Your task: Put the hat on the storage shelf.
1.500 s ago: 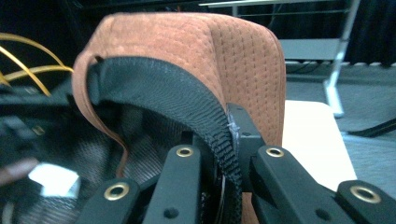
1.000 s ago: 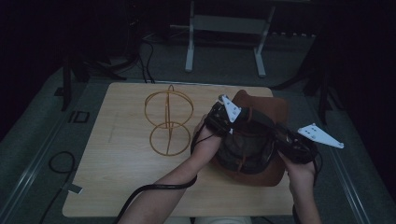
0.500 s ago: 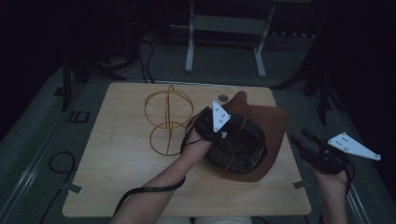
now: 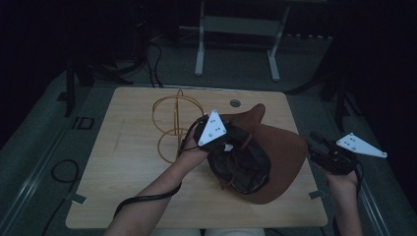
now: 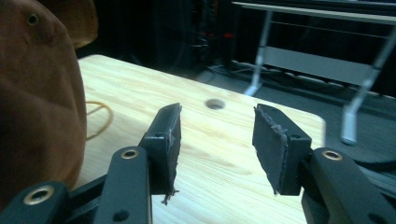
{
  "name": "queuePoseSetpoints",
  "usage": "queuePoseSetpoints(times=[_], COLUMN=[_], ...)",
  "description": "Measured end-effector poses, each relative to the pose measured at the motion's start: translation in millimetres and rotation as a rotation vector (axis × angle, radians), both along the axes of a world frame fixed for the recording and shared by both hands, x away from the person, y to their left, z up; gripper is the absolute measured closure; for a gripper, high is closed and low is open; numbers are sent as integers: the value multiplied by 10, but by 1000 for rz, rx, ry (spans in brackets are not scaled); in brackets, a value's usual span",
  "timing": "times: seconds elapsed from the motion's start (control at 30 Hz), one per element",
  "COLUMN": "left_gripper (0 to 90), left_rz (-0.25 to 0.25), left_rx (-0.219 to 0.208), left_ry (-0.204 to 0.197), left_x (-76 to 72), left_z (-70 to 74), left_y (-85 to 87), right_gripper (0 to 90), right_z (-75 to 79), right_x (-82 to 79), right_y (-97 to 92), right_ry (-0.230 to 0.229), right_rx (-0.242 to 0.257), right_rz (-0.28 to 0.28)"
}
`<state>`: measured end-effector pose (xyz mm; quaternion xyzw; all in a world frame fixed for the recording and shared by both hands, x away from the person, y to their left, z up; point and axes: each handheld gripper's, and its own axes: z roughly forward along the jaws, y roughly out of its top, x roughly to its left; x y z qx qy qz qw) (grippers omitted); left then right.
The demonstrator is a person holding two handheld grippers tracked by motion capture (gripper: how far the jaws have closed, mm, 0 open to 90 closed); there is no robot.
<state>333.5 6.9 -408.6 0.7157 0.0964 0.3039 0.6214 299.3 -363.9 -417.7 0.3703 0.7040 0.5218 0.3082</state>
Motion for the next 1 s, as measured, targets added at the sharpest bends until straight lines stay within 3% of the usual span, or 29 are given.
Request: queuePoseSetpoints(times=[0.17, 0.33, 0.57, 0.67, 0.83, 1.0], left_gripper=[871, 871, 871, 871, 871, 871], left_rz=[-102, -153, -173, -180, -179, -188], left_rx=[-13, 7, 5, 4, -22, -35], left_ry=[-35, -58, -63, -56, -40, -21], left_x=[-90, -170, -218, -234, -232, -239], left_z=[64, 96, 77, 60, 51, 69], left_y=[-45, -133, -208, -236, -256, -295], right_gripper=[516, 506, 454, 453, 447, 446], right_z=[-37, -72, -44, -33, -4, 54], right_x=[18, -45, -127, -140, -138, -117], right_y=[172, 355, 545, 631, 769, 851], right_ry=[13, 2, -52, -72, -105, -122], right_rx=[13, 36, 68, 56, 51, 83], right_rz=[97, 219, 359, 409, 452, 491])
